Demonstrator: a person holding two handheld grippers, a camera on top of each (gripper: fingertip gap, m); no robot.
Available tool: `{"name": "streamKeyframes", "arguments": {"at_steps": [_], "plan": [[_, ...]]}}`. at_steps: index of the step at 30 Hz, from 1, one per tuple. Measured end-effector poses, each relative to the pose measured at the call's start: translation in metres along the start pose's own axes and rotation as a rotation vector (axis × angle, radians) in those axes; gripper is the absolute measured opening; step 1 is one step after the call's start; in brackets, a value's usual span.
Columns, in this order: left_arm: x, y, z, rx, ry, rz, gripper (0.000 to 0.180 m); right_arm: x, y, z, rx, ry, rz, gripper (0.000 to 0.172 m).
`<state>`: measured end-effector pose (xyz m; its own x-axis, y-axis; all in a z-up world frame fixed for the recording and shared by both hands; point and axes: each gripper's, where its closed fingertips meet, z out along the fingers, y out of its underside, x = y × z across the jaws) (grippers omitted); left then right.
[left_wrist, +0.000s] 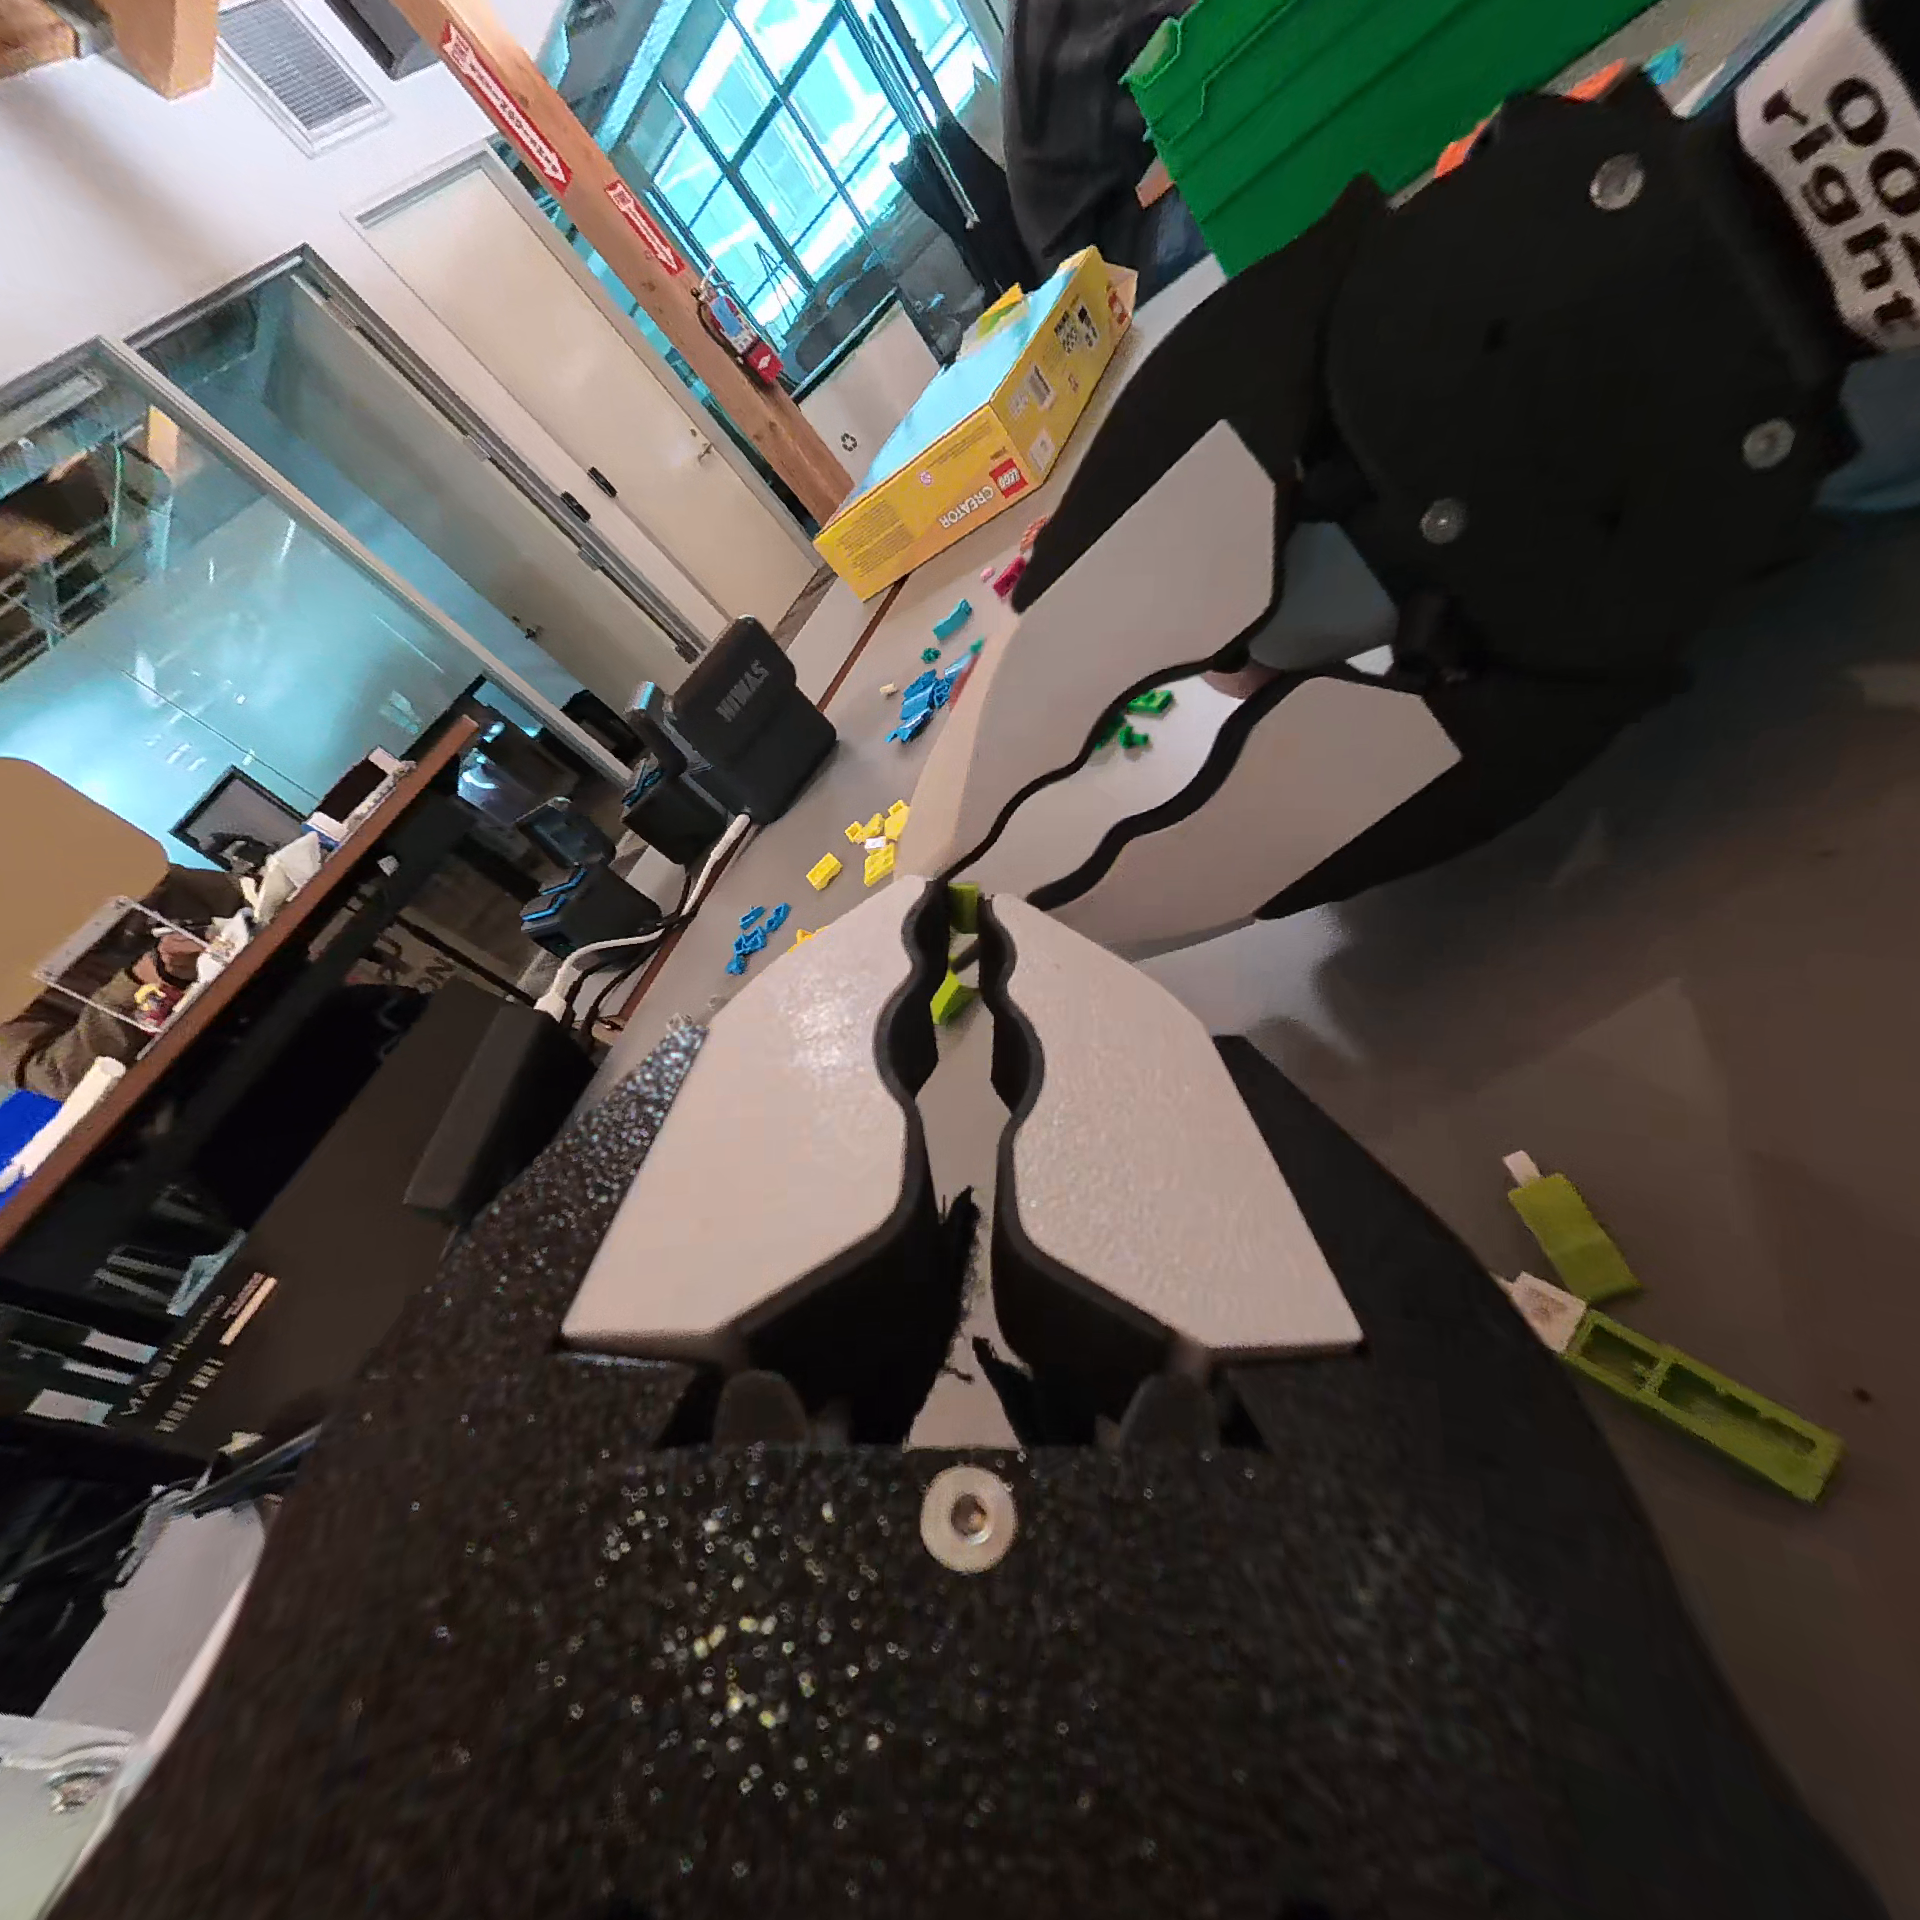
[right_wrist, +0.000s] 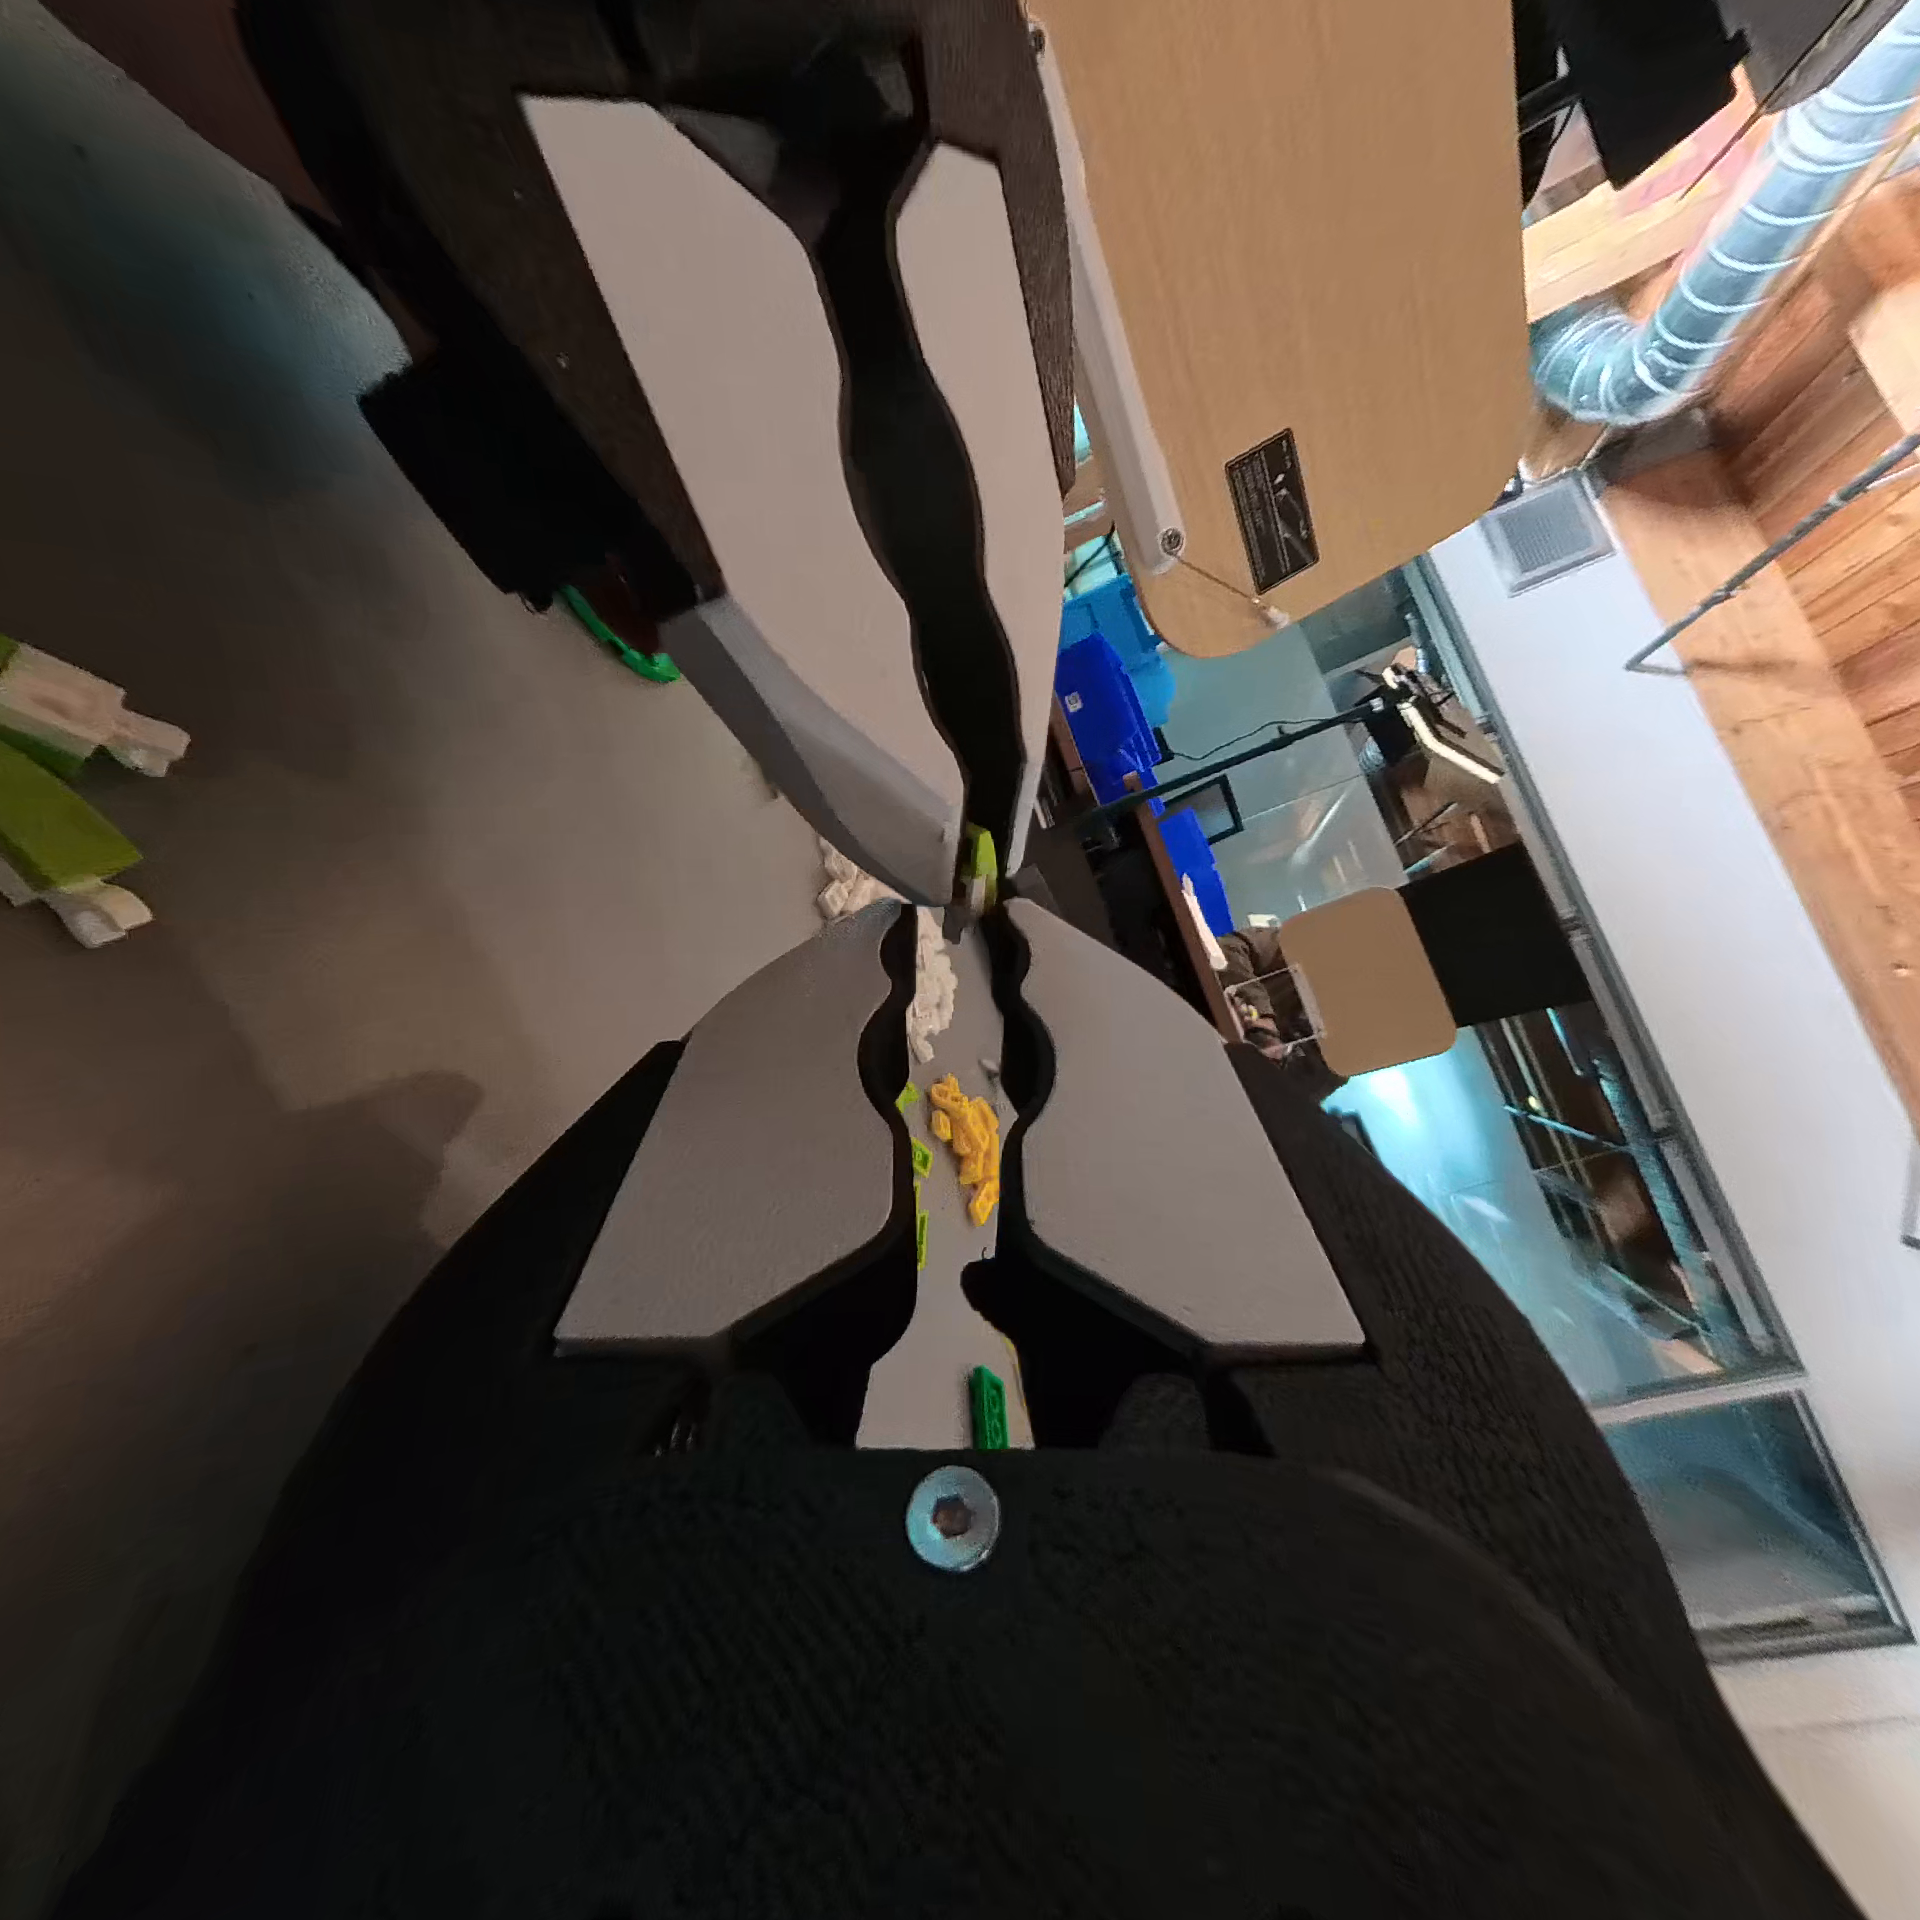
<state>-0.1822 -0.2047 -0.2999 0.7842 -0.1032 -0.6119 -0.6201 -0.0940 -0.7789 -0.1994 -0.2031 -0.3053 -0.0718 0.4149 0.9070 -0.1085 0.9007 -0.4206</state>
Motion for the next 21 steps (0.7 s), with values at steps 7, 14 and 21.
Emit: {"name": "streamKeyframes", "arguments": {"at_steps": [7, 14, 21], "plan": [[0.0039, -0.0041, 0.0001, 0.023, 0.013, 0.013, 0.005, 0.0006, 0.0069, 0.0007, -0.022, -0.008, 0.045, 0.004], [0.0032, -0.0045, 0.0009, 0.036, -0.012, 0.018, 0.005, 0.0020, 0.0068, 0.0007, -0.022, 0.005, 0.037, 0.004], [0.0048, -0.0015, 0.0027, 0.029, -0.019, 0.029, 0.005, -0.0003, 0.0102, 0.0035, -0.055, 0.027, -0.054, 0.004]]}}
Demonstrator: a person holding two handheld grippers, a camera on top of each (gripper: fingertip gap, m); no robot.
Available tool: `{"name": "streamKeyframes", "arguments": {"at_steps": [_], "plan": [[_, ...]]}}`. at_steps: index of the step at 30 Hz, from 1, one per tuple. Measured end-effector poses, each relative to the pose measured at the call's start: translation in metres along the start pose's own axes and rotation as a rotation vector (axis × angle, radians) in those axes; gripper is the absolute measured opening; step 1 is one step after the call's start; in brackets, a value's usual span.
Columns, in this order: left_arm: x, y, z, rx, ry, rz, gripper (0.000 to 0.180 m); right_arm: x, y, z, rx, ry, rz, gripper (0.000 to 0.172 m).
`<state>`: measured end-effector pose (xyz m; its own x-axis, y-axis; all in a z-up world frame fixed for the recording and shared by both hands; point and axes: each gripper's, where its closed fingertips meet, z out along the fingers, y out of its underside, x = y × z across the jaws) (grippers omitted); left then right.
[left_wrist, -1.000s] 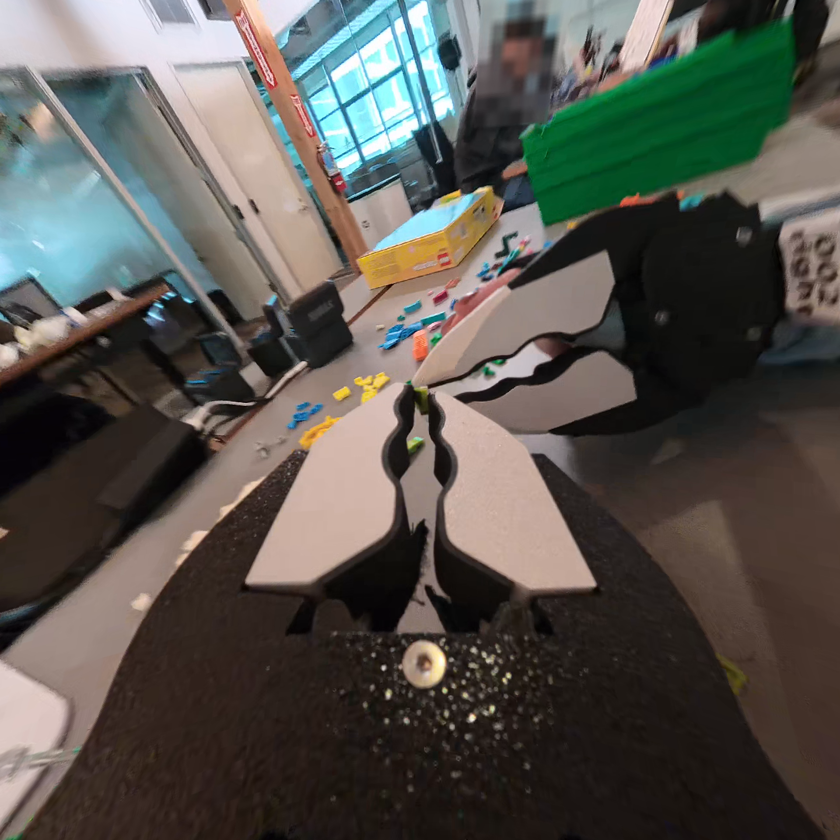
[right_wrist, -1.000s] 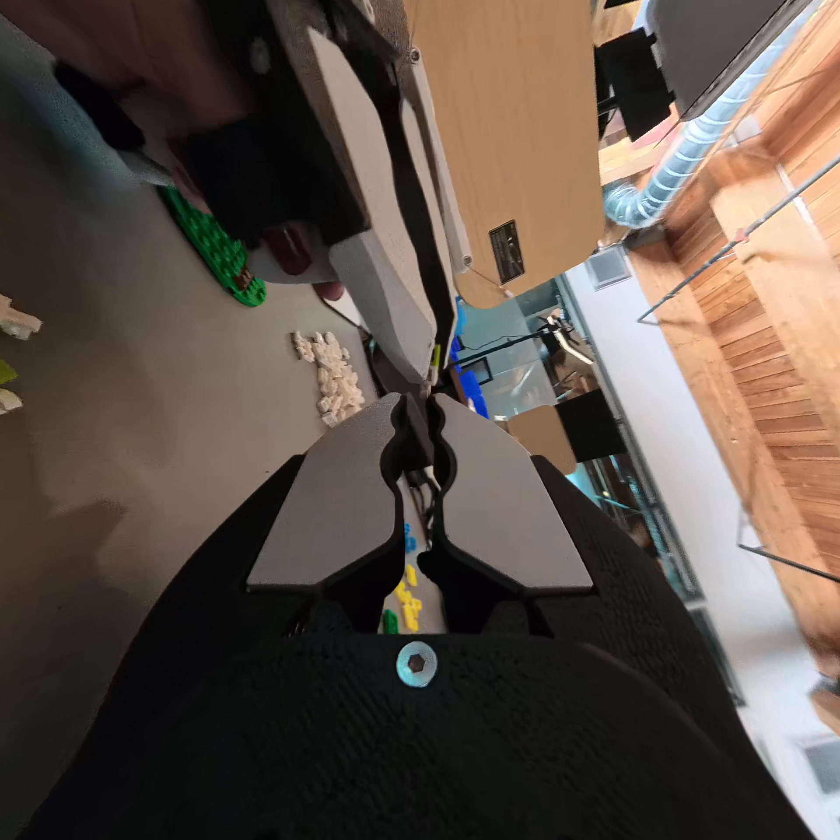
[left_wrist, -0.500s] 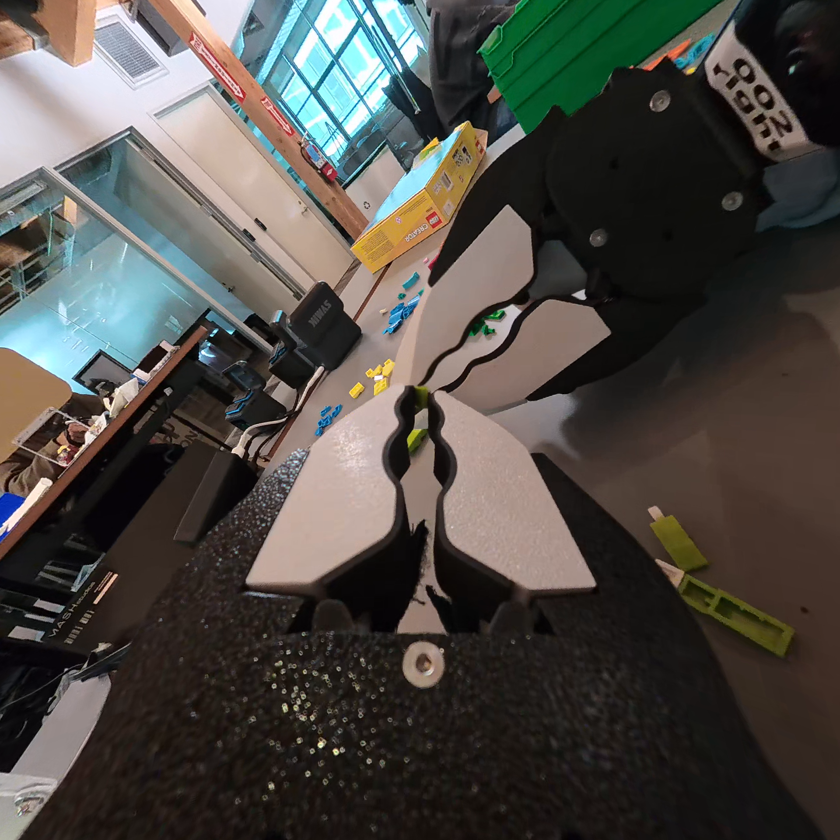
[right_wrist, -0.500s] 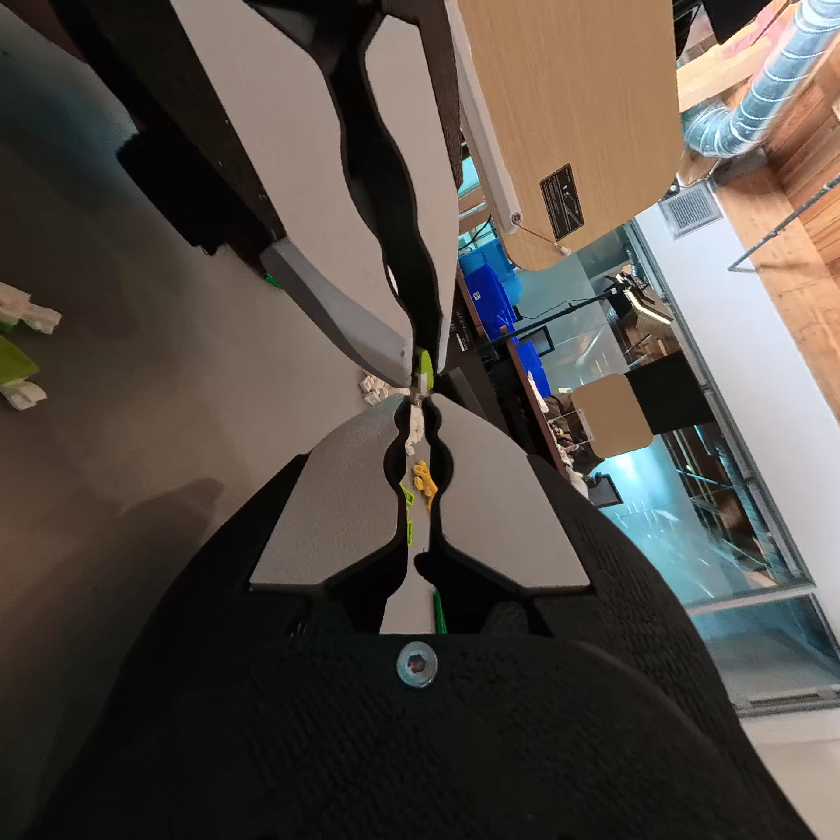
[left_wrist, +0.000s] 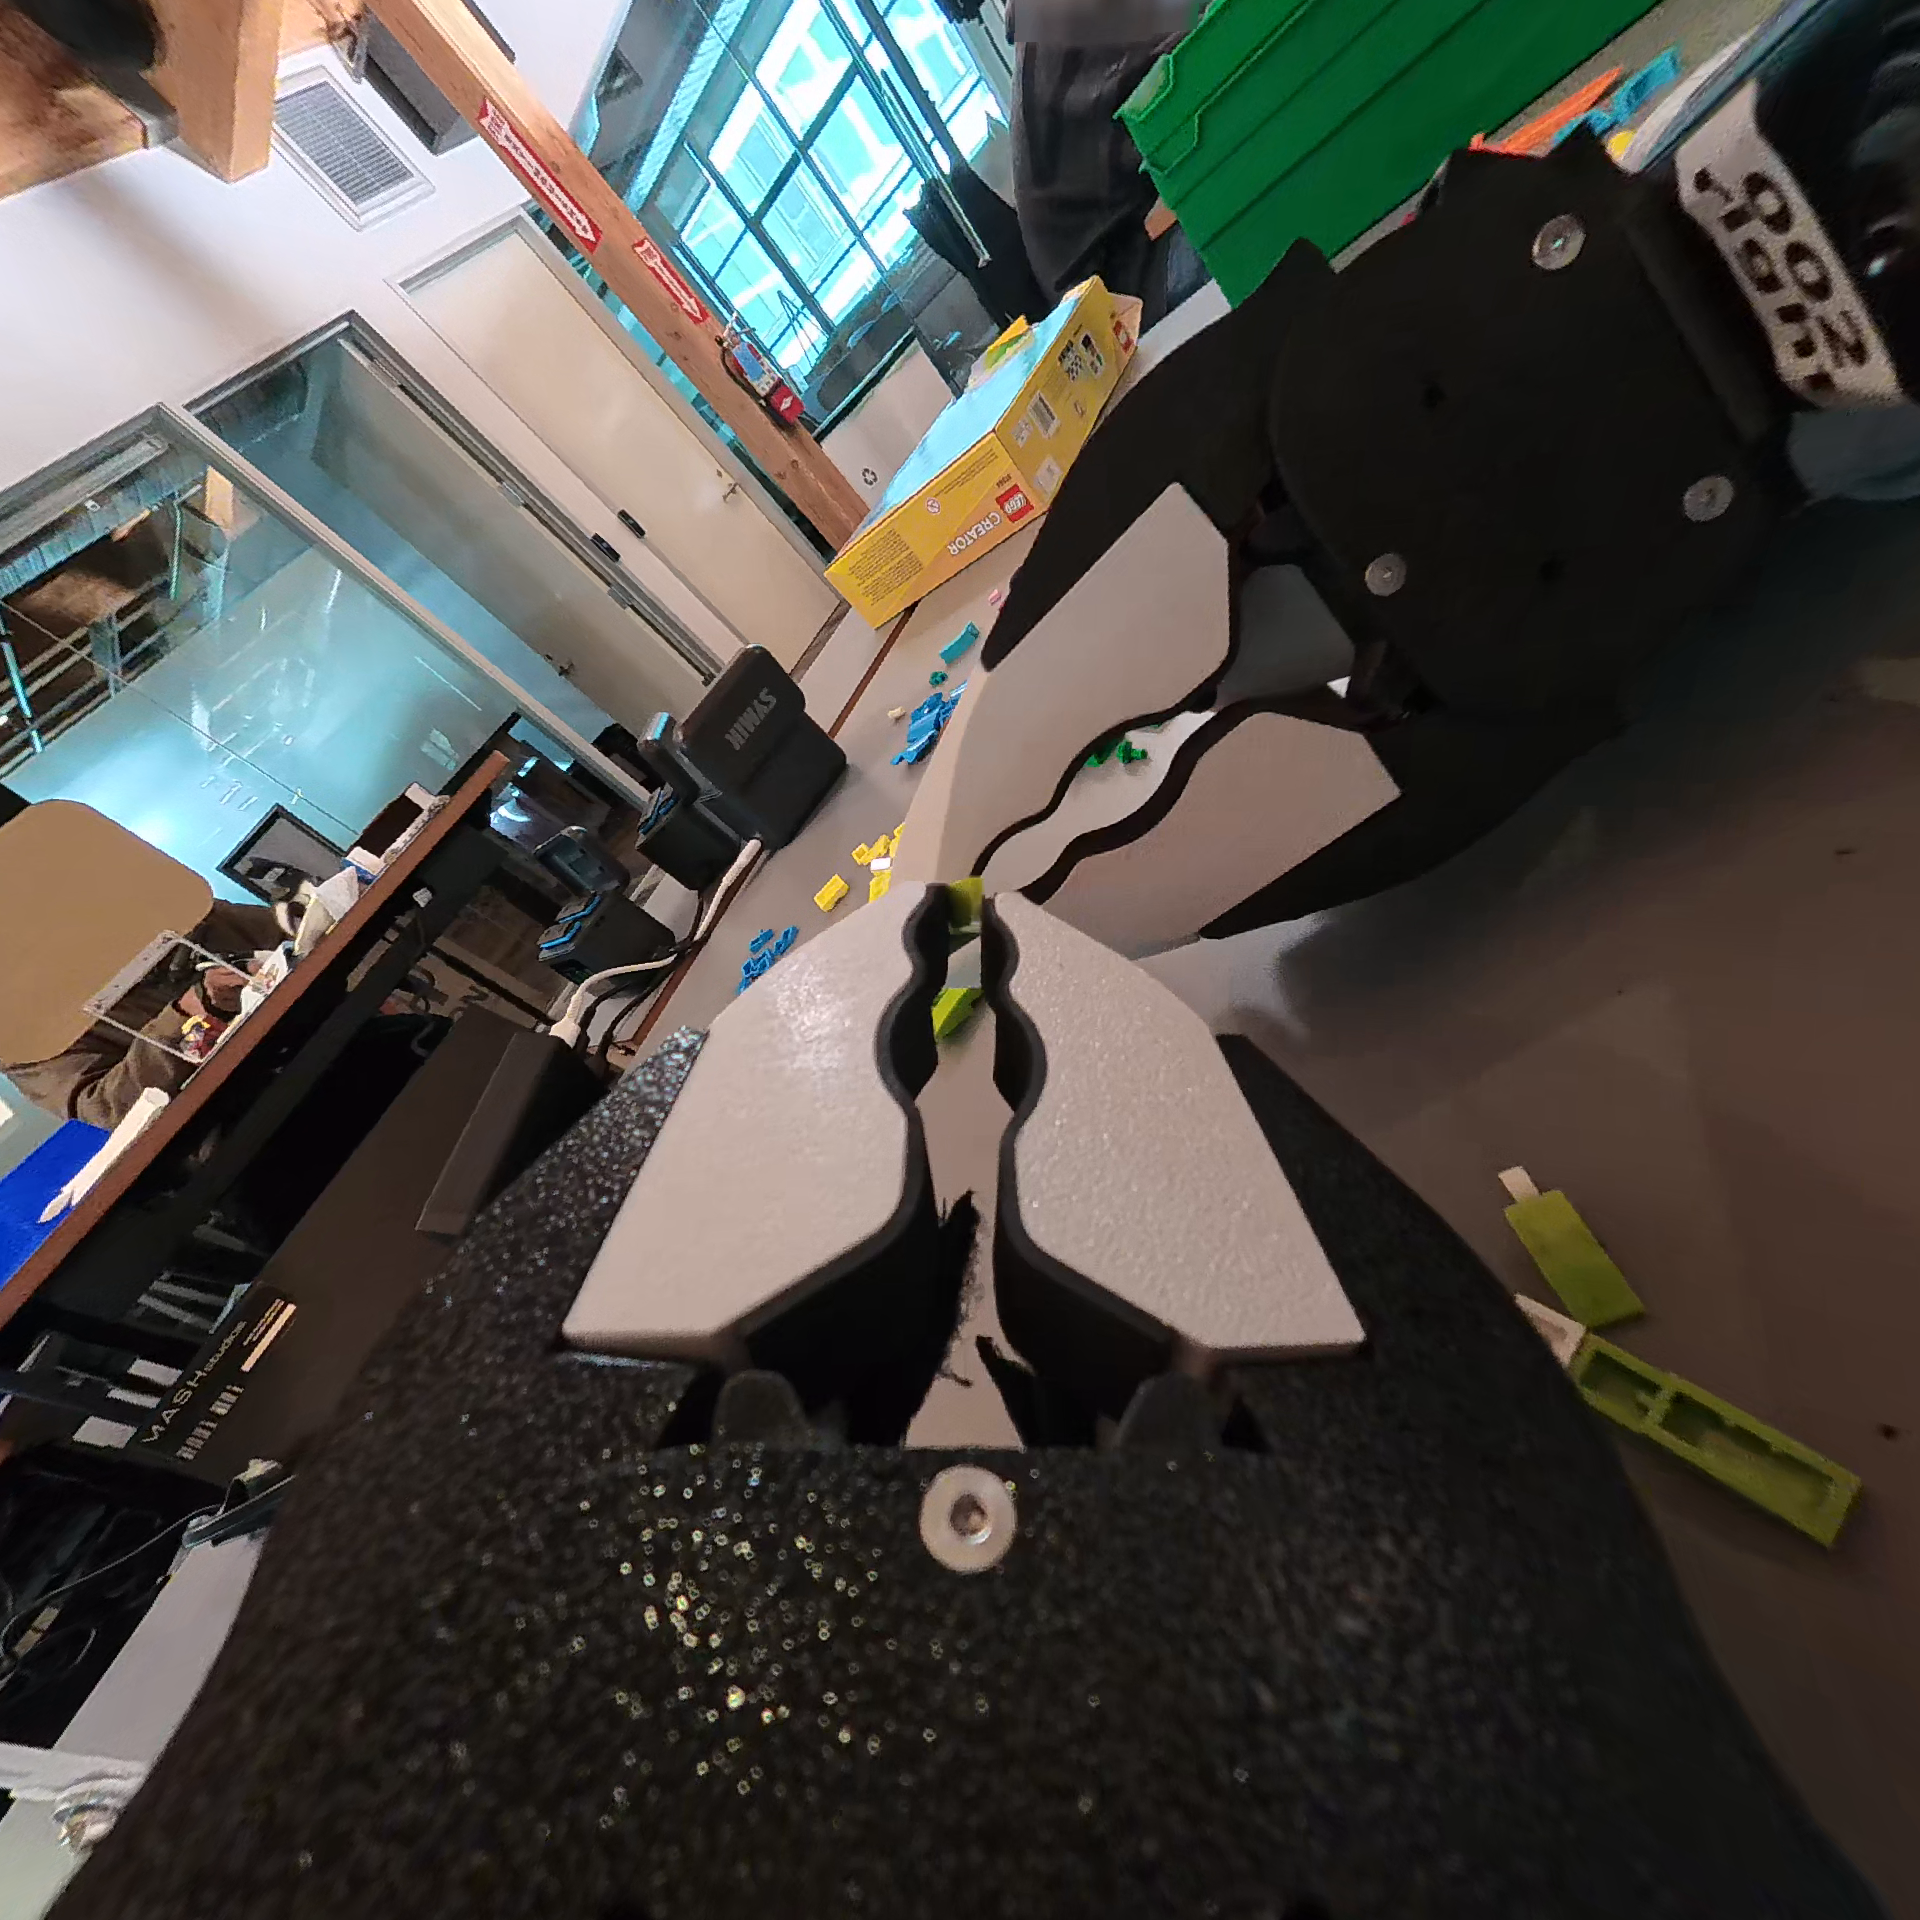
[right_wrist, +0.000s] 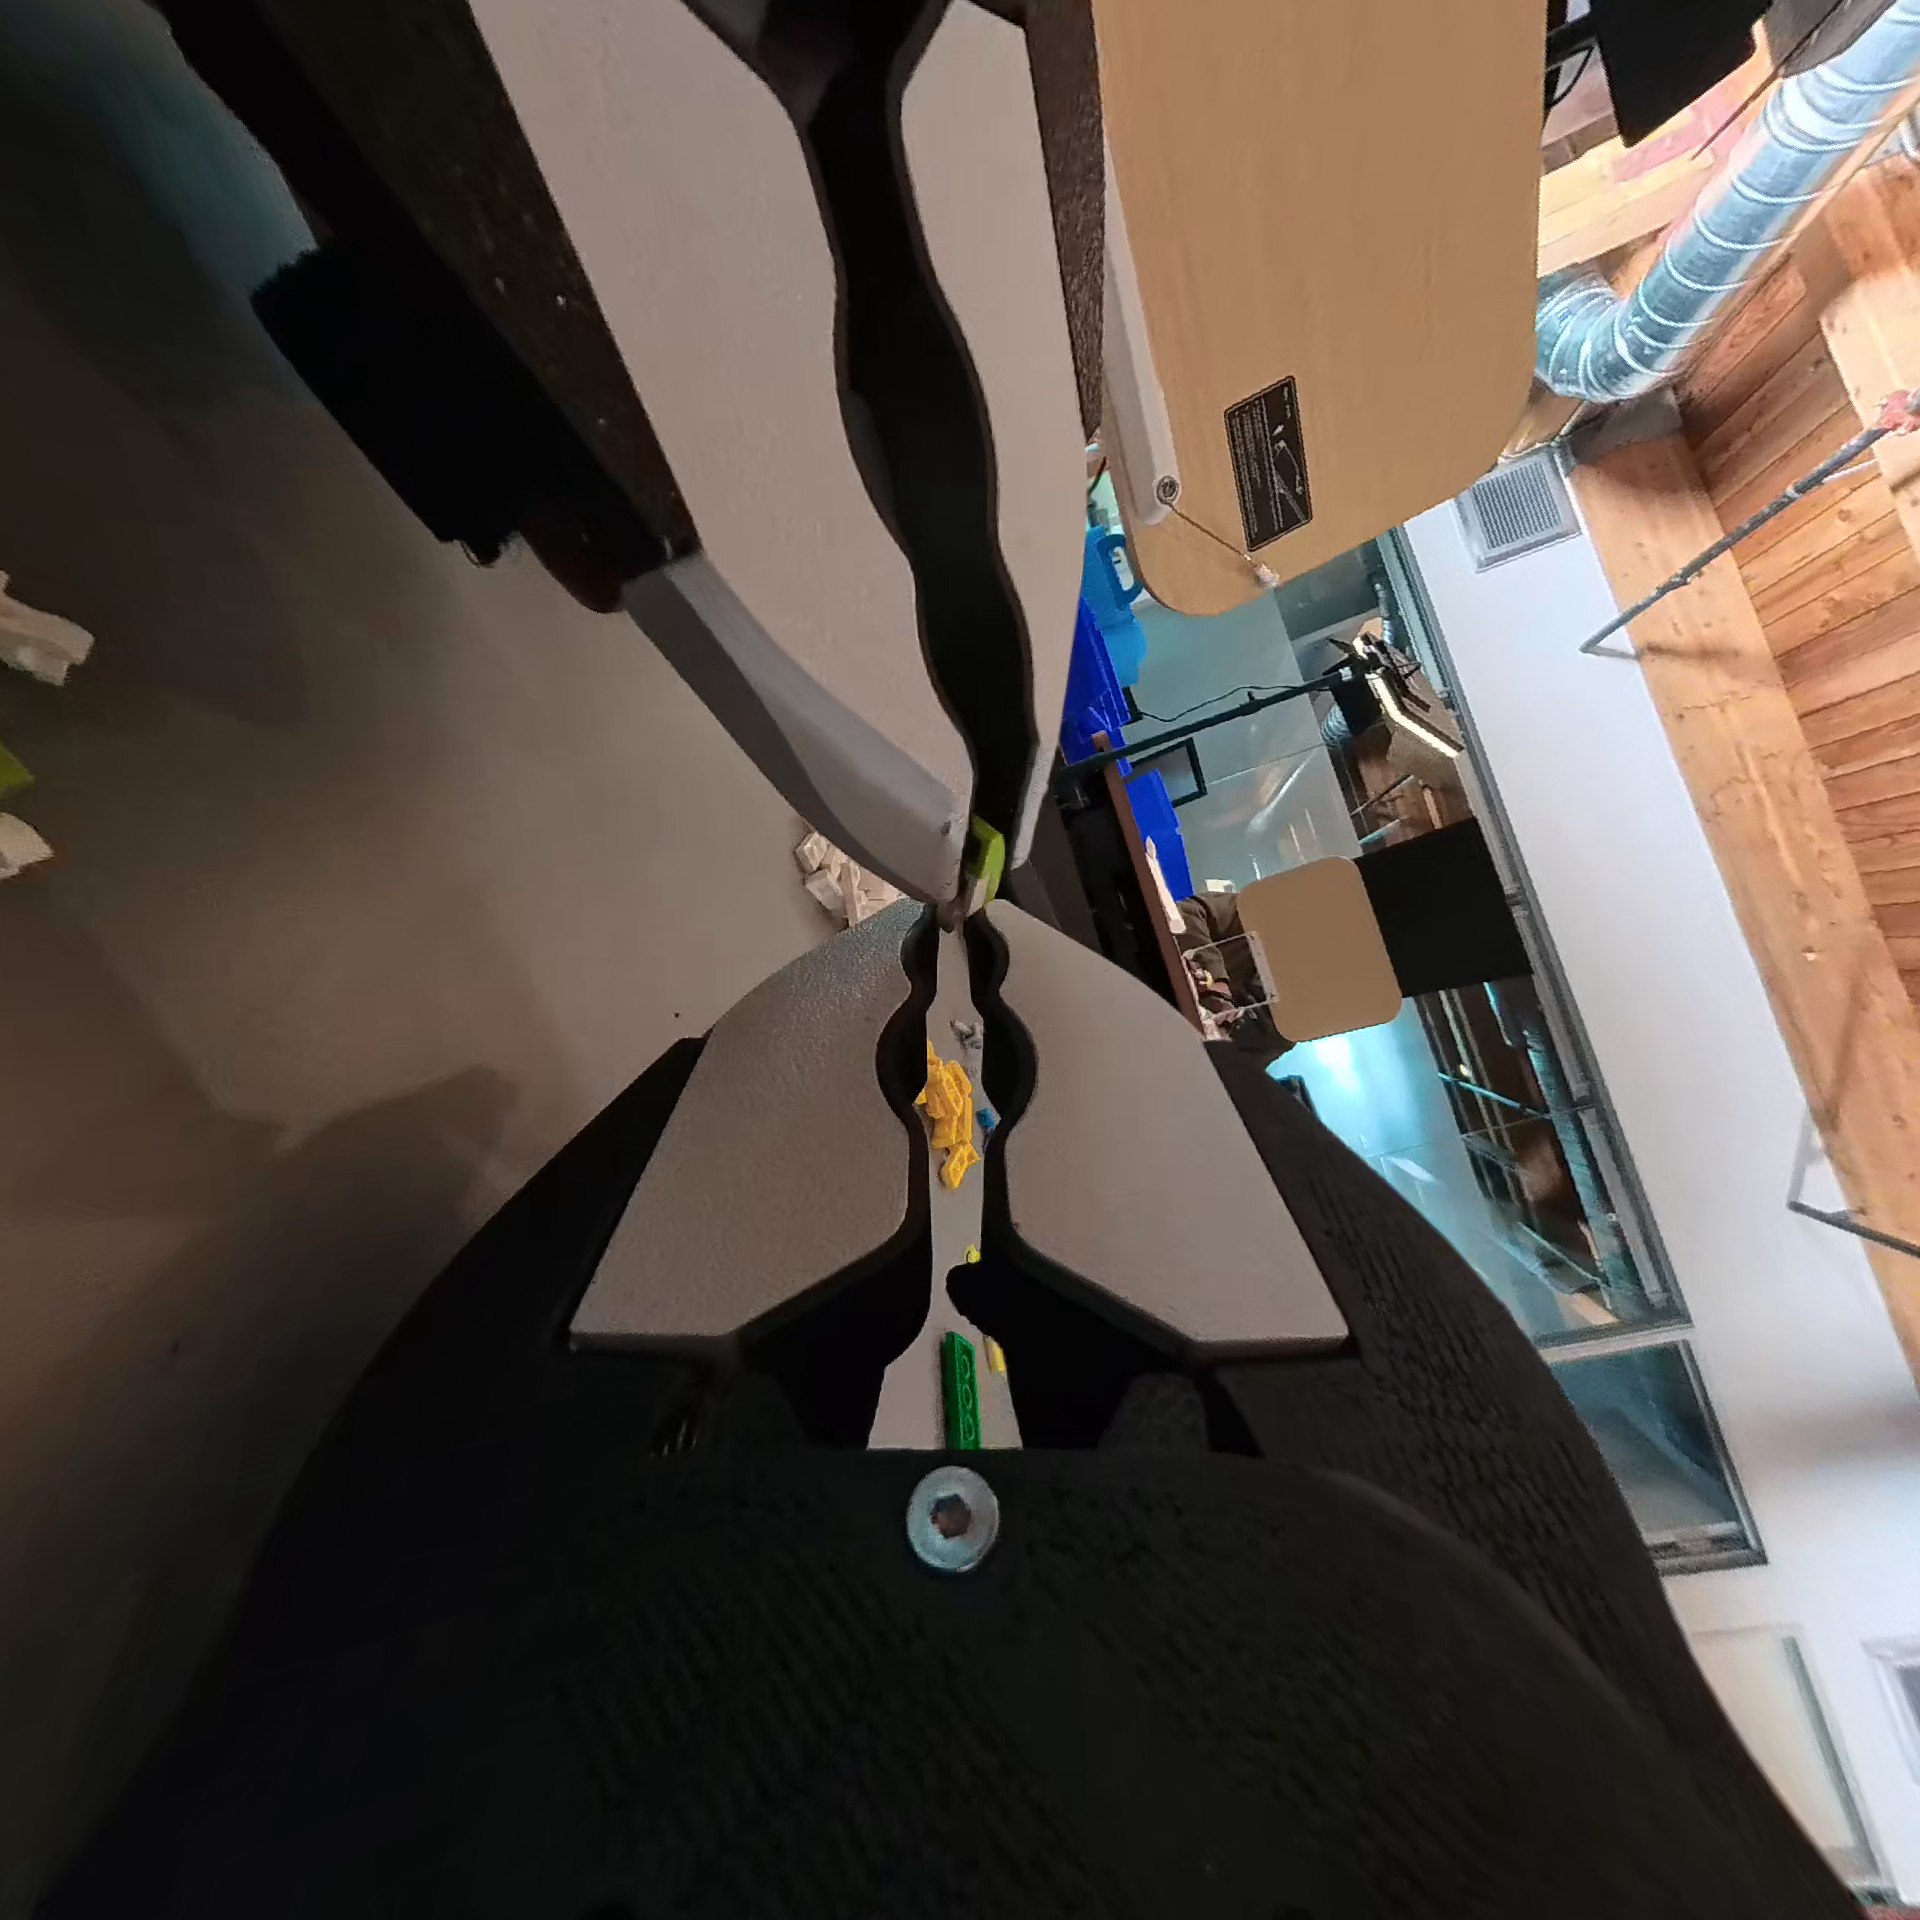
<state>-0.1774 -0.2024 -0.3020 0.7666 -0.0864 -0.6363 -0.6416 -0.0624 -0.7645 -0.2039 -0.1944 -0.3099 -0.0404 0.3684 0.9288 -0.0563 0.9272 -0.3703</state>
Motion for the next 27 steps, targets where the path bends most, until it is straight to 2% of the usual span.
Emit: {"name": "streamKeyframes", "arguments": {"at_steps": [14, 19, 23, 27], "plan": [[-0.007, -0.006, -0.004, 0.052, -0.018, -0.104, 0.006, 0.013, -0.004, -0.002, 0.007, 0.074, -0.016, 0.002], [-0.004, -0.007, -0.005, 0.051, 0.030, -0.121, 0.005, 0.009, -0.005, -0.002, 0.027, 0.031, 0.061, 0.004], [0.002, -0.010, -0.004, 0.057, 0.067, -0.103, 0.004, 0.005, -0.001, 0.000, 0.014, -0.012, 0.116, 0.013], [0.007, -0.008, -0.002, 0.041, 0.080, -0.071, 0.005, 0.004, -0.007, -0.002, 0.045, -0.018, 0.109, 0.011]]}}
